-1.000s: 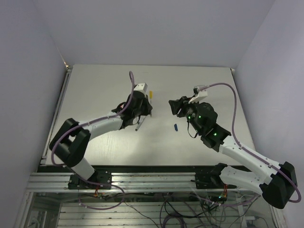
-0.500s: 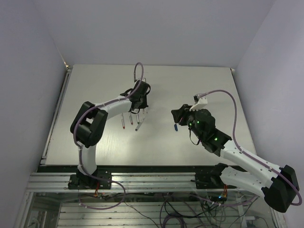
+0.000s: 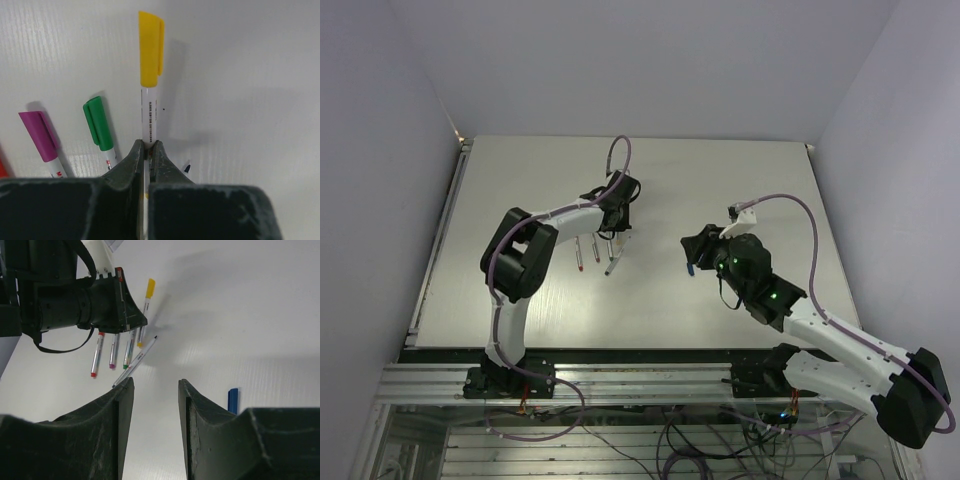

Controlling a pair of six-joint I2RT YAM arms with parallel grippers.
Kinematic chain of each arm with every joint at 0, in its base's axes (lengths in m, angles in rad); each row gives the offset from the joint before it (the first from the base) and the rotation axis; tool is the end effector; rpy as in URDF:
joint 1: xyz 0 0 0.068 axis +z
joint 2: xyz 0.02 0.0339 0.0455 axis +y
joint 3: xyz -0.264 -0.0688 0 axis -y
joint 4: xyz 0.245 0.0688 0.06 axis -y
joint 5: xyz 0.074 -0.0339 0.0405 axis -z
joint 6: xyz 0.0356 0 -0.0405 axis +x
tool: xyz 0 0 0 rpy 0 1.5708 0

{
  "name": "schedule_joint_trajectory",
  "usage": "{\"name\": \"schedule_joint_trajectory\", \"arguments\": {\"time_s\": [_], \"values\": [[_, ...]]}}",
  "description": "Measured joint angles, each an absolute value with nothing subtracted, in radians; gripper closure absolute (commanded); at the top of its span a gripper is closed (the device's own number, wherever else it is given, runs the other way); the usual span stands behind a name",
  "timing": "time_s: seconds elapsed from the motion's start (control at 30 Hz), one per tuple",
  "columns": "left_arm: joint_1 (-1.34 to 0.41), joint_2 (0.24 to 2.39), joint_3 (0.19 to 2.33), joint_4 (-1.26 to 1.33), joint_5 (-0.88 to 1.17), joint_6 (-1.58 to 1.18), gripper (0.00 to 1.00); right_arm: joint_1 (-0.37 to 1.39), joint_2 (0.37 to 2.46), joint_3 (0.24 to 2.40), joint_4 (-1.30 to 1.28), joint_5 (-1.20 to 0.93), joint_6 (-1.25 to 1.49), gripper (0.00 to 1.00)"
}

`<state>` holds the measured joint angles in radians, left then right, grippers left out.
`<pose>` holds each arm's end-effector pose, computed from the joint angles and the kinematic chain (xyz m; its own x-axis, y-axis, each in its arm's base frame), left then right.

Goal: Insert the pens into the pen caps

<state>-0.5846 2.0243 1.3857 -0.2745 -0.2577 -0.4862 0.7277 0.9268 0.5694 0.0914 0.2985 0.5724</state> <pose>0.3673 -0.2322 0.1671 -0.7721 -0.0308 -0.6347 0.0485 0.9930 -0.1073 0.1684 0.1360 0.2667 -0.3946 0.3418 -0.8529 -0.2500 0.8533 0.4576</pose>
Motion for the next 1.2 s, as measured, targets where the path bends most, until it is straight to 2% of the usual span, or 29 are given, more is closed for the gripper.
{"name": "schedule_joint_trajectory", "arguments": {"time_s": [0.27,0.57,0.93,1.2], "values": [[-0.584,2.038,1.387,-0.275,-0.256,-0.487,0.76,0.728,0.917,0.558,0.084,0.296,0.586,0.6],[-0.584,2.048,1.387,-0.275,-0.234,-0.489,0.68,0.728,0.93,0.557,0.085,0.287,0.588,0.6],[-0.584,2.033,1.413,-0.288,-0.231,-0.488,0.65,0.728,0.934,0.529,0.101,0.27,0.604,0.61],[-0.587,1.92,1.354,-0.294,-0.234,-0.467,0.66,0.728,0.935,0.519,0.109,0.258,0.613,0.61]]}}
